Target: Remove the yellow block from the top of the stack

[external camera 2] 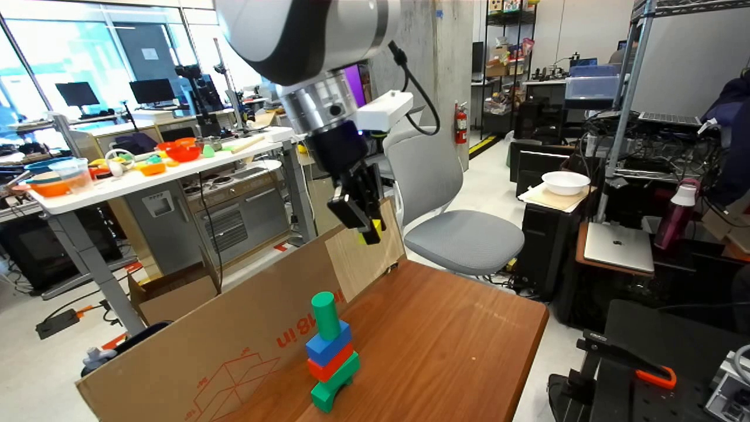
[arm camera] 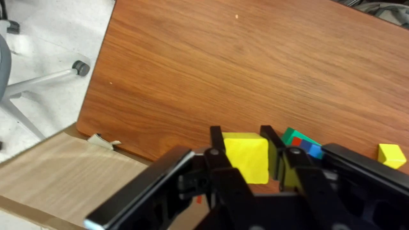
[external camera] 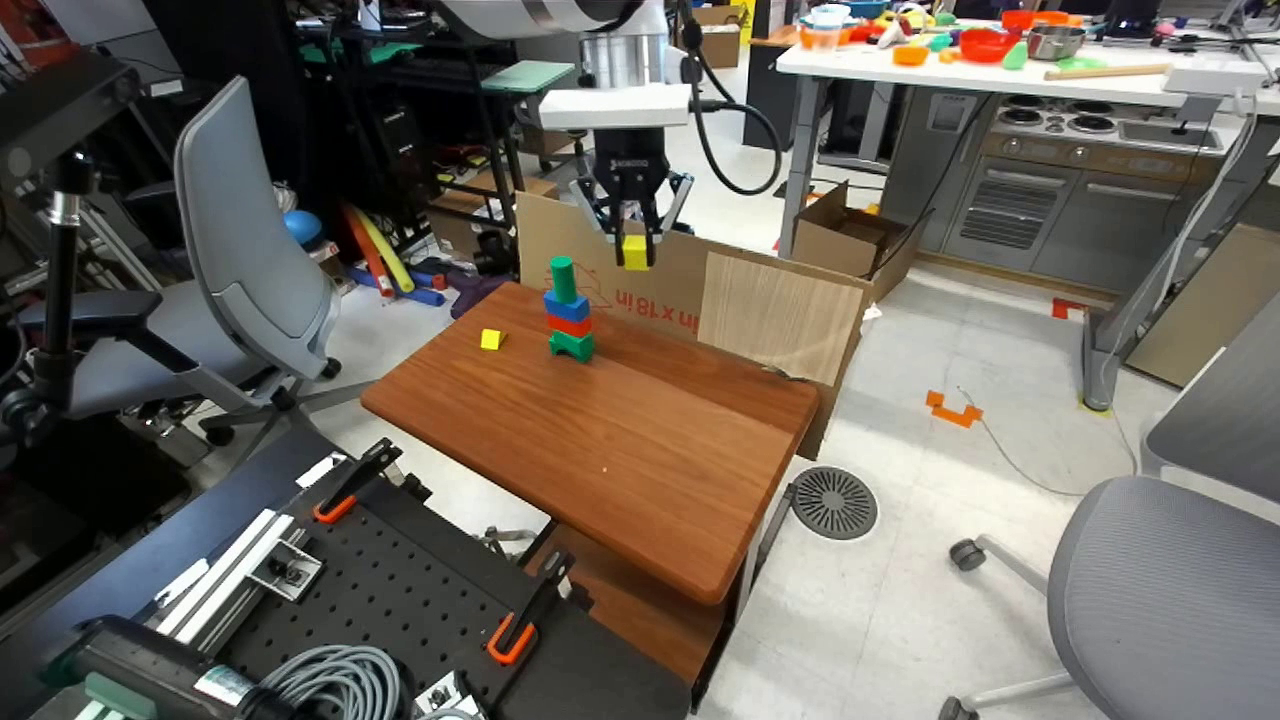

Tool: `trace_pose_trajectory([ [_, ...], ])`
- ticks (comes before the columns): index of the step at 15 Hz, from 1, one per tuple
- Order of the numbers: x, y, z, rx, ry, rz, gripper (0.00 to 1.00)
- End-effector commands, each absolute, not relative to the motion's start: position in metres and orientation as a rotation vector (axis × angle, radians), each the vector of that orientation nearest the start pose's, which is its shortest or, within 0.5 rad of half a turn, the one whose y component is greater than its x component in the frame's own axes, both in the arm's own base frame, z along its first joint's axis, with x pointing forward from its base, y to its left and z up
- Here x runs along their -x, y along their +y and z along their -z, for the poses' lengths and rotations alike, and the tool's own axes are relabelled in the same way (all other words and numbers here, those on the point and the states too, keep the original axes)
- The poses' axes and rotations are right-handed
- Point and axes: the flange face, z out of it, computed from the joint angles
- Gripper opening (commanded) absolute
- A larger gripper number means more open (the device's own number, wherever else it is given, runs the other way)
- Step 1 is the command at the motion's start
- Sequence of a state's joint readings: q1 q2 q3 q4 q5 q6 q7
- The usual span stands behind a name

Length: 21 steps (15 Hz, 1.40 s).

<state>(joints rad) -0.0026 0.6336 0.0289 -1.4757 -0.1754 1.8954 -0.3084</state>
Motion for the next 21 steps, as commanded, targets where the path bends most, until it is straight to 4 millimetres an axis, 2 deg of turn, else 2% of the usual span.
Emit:
trace_pose_trajectory([
  [1,-0.689,-0.058,-0.279,3.159,-0.439,-0.372,0.08],
  [3,-0.69,-0.087,-0.259,3.145,-0.34,-0.405,0.08],
  [6,-0.693,-0.113,-0.225,3.119,-0.215,-0.434,0.08],
  [10,-0.702,-0.129,-0.174,3.106,-0.083,-0.468,0.08],
  [13,-0.71,-0.136,-0.146,3.113,0.001,-0.493,0.08],
  [21,-0.722,-0.147,-0.109,3.102,0.051,-0.534,0.08],
])
